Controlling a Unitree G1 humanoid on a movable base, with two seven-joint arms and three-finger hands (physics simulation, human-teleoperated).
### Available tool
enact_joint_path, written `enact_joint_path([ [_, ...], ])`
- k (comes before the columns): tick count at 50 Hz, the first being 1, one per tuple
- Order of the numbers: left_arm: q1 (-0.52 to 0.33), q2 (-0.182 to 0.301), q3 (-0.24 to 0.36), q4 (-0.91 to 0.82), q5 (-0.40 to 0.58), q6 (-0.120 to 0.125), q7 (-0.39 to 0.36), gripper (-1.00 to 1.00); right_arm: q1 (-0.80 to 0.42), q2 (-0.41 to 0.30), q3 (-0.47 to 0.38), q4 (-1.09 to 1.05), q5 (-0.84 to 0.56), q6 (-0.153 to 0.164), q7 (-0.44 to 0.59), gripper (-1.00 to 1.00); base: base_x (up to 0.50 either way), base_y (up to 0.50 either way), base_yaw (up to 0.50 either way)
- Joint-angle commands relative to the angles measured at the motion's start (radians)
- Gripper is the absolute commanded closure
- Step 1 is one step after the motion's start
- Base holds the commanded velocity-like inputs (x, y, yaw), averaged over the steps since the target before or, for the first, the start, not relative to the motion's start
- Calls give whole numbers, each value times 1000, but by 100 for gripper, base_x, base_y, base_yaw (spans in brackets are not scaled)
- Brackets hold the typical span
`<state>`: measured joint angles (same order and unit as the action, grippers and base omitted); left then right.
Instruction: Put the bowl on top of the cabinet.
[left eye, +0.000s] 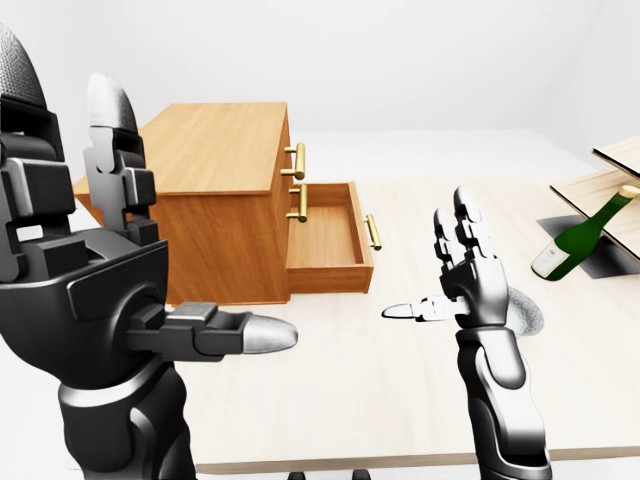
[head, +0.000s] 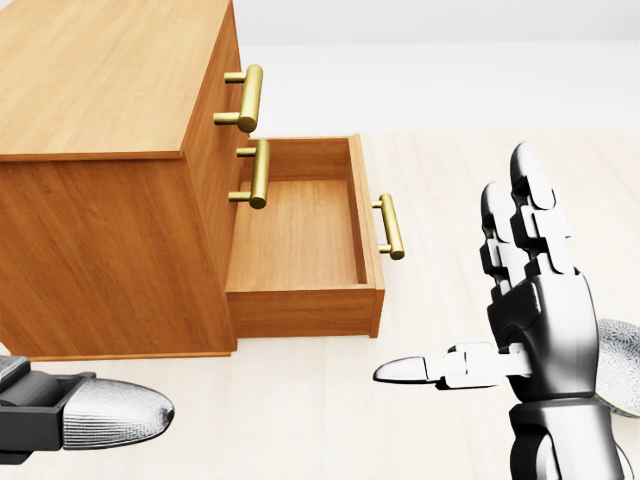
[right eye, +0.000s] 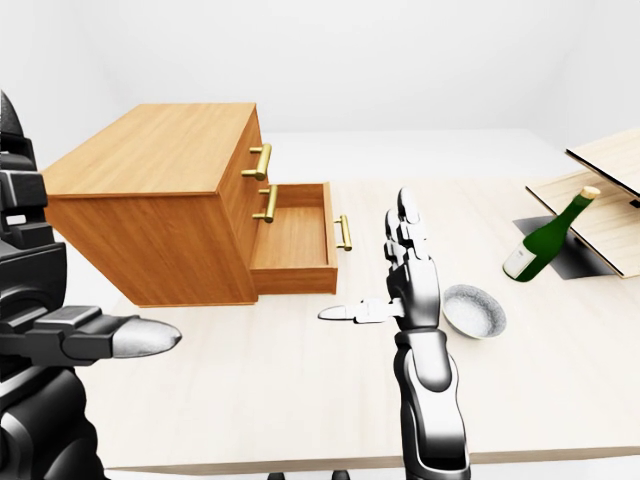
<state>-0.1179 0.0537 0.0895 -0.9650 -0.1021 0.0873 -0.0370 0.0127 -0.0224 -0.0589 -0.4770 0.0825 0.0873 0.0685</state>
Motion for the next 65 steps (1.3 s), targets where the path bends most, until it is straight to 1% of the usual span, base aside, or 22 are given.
enact_joint_path([
  [1, -4, 2, 1, -14, -2, 0, 1, -100, 3, -1, 1, -7, 2, 0, 2, -100, 50, 0, 0],
  [4, -3, 1, 2, -11, -2, 0, 0, -100, 3, -3, 4, 0, -11, 0, 1, -100, 50, 0, 0],
  [10, 2, 0, -4, -14, 1, 0, 0, -100, 9, -3, 5, -18, -6, 0, 11, -100, 1, 0, 0],
  [14, 0, 0, -2, -12, 0, 0, -1, -100, 11, 0, 8, -13, -12, 0, 11, -100, 0, 43, 0],
  [16, -1, 0, 0, -14, -1, 0, 0, -100, 8, -8, 18, -6, -48, 0, 10, -100, 0, 39, 0],
  [18, -2, 0, 0, -14, -1, 0, 0, -100, 0, 5, 0, -16, -7, 0, 7, -100, 0, 3, 0],
  [21, -3, 0, 0, -14, -2, 0, 1, -100, -3, -4, 4, -10, -29, 0, 4, -100, 0, 0, 0],
  [26, 0, 1, 0, -8, -1, 0, -1, -100, -30, -17, -17, -16, -52, 0, -8, -100, 0, 0, 0],
  [30, -1, 1, 3, -8, -2, 0, 0, -100, -59, -42, -34, -10, -128, 0, -16, -100, 0, 0, 0],
  [43, -8, 4, 10, -11, -7, 0, 1, -100, -142, -105, -101, 4, -339, 0, 8, -100, 0, 0, 0],
  [48, -5, 4, 8, -6, -6, 0, 2, -100, -173, -128, -132, 61, -365, 0, 14, -100, 0, 0, 0],
  [59, -2, 3, 5, -4, -6, 0, 3, -100, -272, -238, -211, 261, -378, 0, 8, -100, 0, 0, 0],
  [65, 5, 0, -8, -8, 2, 0, 3, -100, -291, -267, -224, 321, -380, 0, 3, -100, 0, 0, 0],
])
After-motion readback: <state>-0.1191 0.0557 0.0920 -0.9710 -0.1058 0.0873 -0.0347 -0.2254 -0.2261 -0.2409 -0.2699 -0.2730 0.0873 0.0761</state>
